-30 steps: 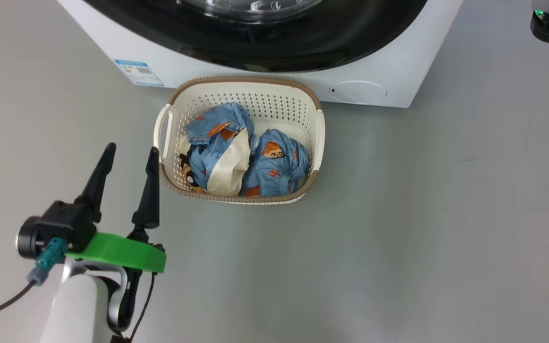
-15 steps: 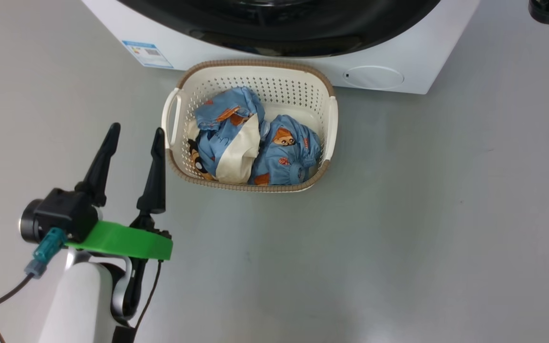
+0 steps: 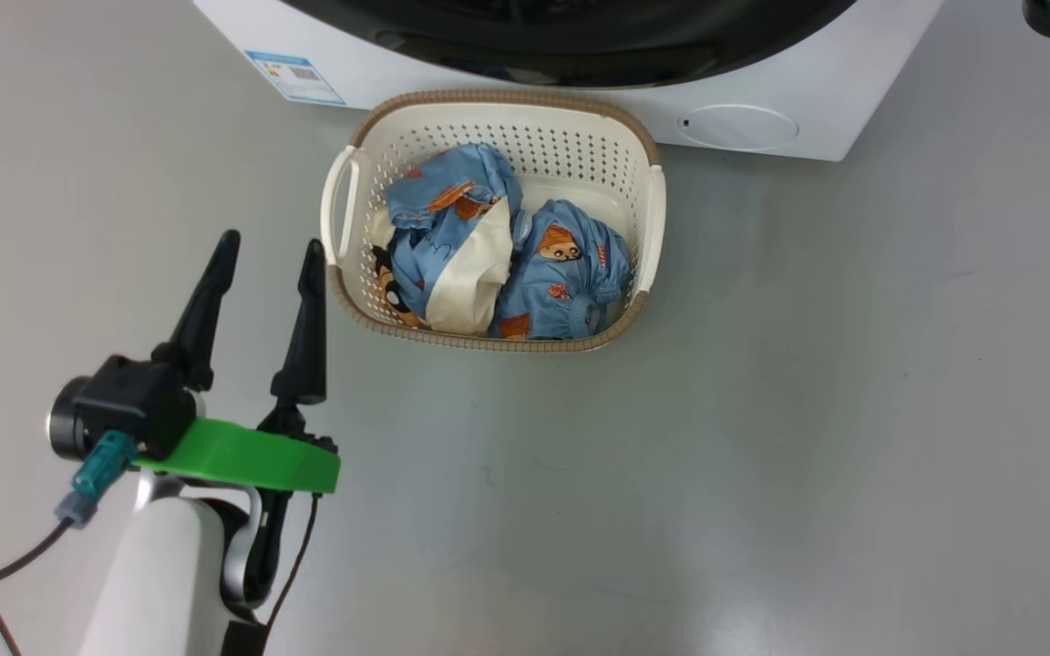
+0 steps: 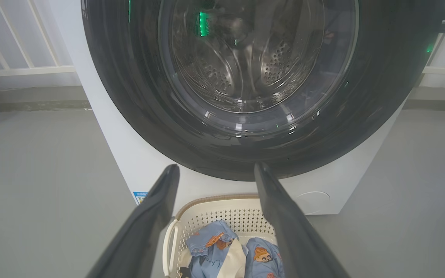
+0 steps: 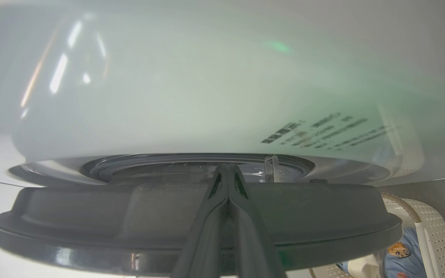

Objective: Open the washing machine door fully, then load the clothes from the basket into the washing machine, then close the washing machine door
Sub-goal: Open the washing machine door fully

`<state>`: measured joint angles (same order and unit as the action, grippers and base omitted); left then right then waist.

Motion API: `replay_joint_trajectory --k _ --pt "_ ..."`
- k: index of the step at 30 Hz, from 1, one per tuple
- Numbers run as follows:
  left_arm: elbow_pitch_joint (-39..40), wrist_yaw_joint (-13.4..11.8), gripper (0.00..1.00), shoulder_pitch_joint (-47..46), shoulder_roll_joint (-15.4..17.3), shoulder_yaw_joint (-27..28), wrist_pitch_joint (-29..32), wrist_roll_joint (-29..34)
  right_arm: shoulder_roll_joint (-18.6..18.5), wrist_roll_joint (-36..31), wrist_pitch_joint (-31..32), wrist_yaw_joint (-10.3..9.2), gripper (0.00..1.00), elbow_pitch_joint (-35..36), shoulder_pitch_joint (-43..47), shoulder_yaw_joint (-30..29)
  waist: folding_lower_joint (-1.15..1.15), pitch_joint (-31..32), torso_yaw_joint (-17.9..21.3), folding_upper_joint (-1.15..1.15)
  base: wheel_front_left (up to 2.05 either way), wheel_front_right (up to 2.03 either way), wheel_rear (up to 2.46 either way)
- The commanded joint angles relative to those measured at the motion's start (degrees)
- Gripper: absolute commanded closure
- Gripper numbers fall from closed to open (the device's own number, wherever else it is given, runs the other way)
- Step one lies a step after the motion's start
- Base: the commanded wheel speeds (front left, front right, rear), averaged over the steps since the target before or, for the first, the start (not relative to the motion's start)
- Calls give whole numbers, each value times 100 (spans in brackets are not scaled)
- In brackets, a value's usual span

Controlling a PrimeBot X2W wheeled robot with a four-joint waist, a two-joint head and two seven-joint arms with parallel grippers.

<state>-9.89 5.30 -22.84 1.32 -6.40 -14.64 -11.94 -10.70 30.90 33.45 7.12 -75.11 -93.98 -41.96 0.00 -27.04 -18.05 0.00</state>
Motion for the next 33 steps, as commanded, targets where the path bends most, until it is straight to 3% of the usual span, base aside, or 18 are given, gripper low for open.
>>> replay_joint_trajectory --k 1,23,33 --pt "165 -31 0 -78 156 169 -36 -50 148 -88 40 36 100 116 -326 -71 0 2 -22 0 0 0 0" --pt "200 -33 0 -43 156 63 -36 -119 136 -1043 94 36 100 116 -383 -931 0 -115 -238 0 0 0 0" --pt "307 -68 0 -131 155 50 -36 -78 230 -1260 913 36 100 116 -487 -1069 0 -90 -132 0 0 0 0"
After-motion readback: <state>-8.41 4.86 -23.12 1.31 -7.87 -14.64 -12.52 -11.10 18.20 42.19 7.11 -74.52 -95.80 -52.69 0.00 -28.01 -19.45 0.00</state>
